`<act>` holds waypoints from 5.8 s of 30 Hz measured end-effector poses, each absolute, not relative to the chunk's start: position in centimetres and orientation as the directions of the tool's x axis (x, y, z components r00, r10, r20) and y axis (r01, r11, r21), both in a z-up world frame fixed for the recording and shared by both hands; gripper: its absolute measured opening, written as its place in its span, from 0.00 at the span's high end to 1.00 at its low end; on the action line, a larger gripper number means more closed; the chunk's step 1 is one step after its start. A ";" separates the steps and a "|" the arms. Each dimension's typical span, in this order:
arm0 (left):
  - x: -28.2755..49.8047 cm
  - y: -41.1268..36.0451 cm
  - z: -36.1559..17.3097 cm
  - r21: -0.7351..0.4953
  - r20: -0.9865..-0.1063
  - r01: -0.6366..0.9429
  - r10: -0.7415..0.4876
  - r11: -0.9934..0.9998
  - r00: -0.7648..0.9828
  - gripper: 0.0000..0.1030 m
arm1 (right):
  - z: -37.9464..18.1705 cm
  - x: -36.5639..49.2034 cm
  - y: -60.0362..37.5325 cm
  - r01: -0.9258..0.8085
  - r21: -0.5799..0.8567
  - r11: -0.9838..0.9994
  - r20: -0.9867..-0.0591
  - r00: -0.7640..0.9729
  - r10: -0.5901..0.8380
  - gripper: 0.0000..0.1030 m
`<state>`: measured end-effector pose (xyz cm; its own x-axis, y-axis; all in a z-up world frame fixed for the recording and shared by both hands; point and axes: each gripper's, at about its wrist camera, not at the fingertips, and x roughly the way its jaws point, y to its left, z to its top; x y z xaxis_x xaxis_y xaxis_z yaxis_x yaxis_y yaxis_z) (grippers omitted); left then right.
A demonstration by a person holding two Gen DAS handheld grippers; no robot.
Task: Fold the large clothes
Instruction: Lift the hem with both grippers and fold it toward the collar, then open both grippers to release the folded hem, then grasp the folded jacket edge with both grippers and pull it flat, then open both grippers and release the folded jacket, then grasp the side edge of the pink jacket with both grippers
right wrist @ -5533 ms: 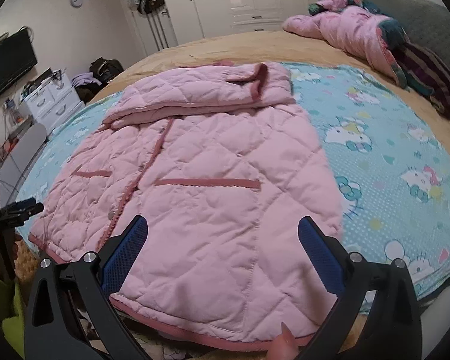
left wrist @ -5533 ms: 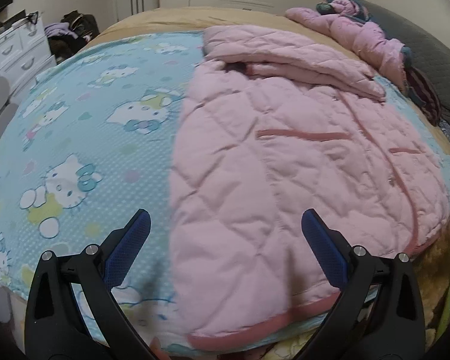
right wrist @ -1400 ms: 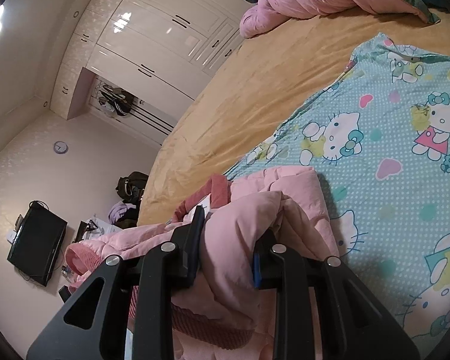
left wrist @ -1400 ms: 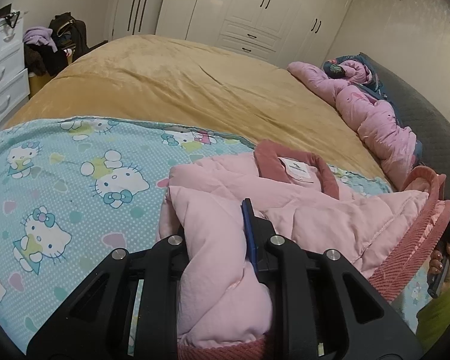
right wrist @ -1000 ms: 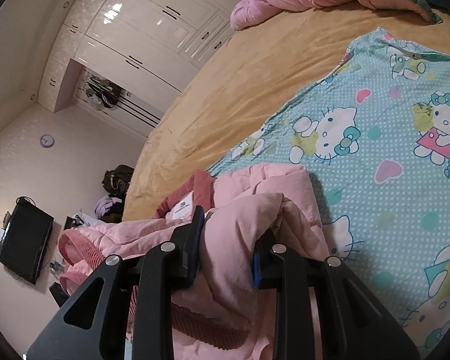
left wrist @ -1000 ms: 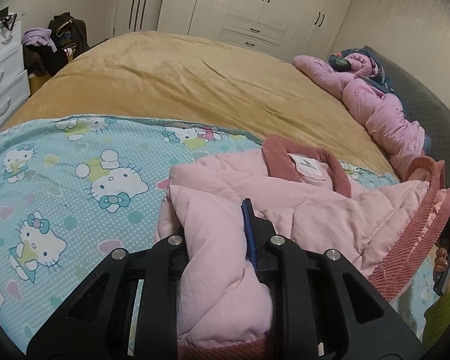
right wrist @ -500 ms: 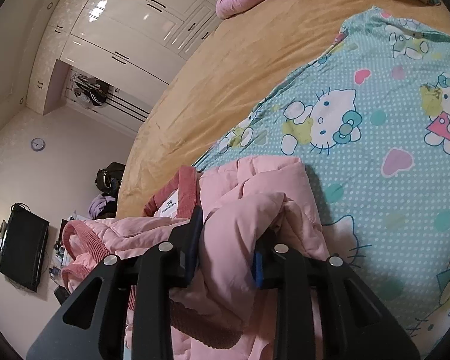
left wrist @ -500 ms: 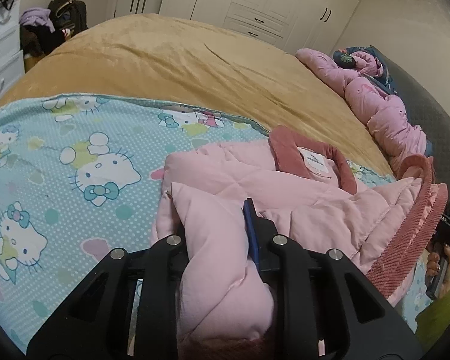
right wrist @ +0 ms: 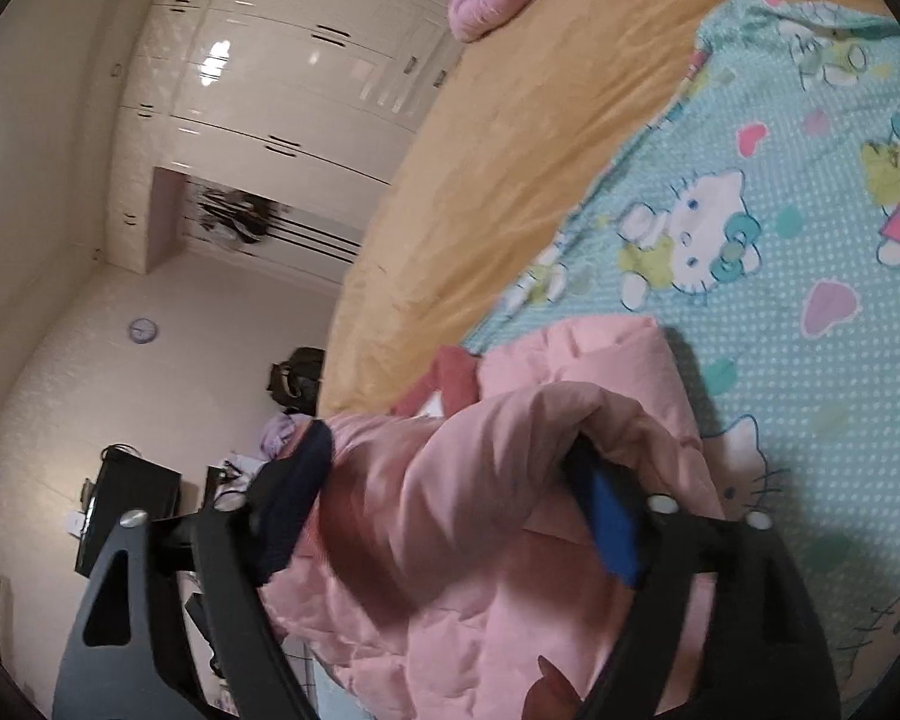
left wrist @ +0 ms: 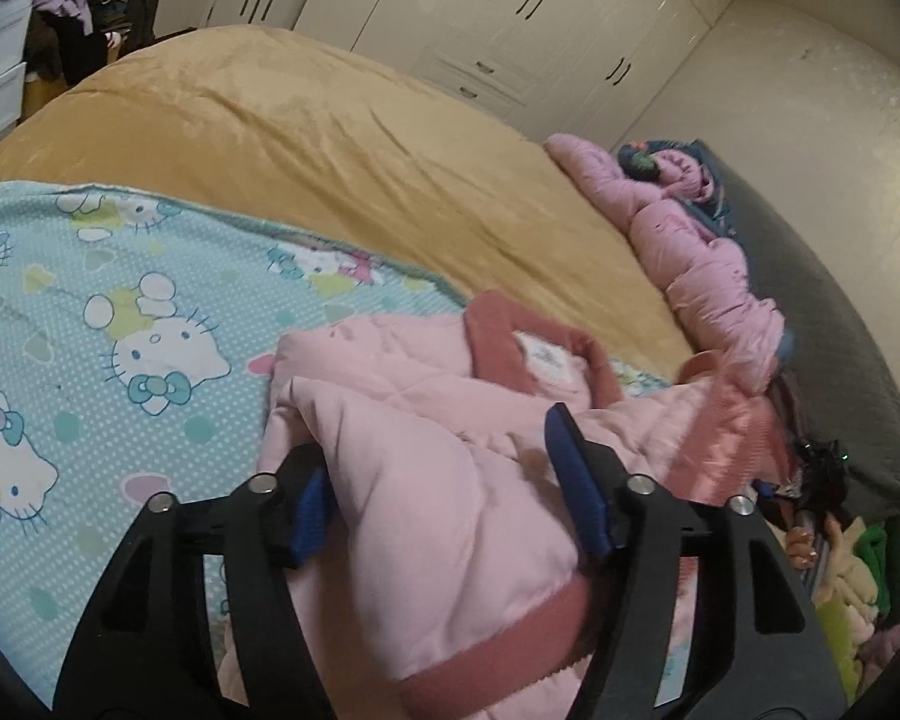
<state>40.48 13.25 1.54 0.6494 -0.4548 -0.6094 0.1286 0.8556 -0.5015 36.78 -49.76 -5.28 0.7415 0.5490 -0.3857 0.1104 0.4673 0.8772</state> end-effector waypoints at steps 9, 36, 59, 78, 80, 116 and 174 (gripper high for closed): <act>39.7 14.3 3.3 -0.607 -0.539 0.158 -0.549 0.779 0.639 0.30 | -1.8 34.6 -50.9 0.026 0.787 0.617 -0.403 0.778 0.482 0.06; 37.3 15.4 3.0 -0.229 -0.679 0.153 -0.270 0.961 0.683 0.09 | -5.8 36.3 -46.1 0.064 0.448 0.892 -0.669 0.685 0.287 0.05; 39.0 14.7 4.4 -0.197 -0.549 0.156 -0.241 0.968 0.800 0.97 | 1.2 36.0 -44.8 -0.089 0.423 0.902 -0.482 0.820 0.307 0.81; 48.5 14.1 -8.6 -0.036 -0.775 -0.011 -0.021 0.999 0.631 0.96 | -14.0 48.7 -46.8 0.224 0.413 0.883 -0.783 0.582 0.219 0.68; 48.6 14.3 -8.9 -0.046 -0.775 -0.011 -0.029 0.999 0.631 0.96 | -13.8 48.9 -46.1 0.223 0.394 0.891 -0.793 0.574 0.207 0.67; 44.3 1.9 -8.3 -0.018 -0.791 0.222 -0.149 0.975 0.593 0.08 | -10.1 42.5 -26.7 -0.275 0.115 0.954 -0.847 0.475 0.239 0.04; 46.9 19.5 -11.1 -0.412 -0.822 0.116 -0.423 0.904 0.381 0.08 | -13.0 41.0 -48.3 -0.044 0.574 0.818 -0.739 0.402 0.540 0.04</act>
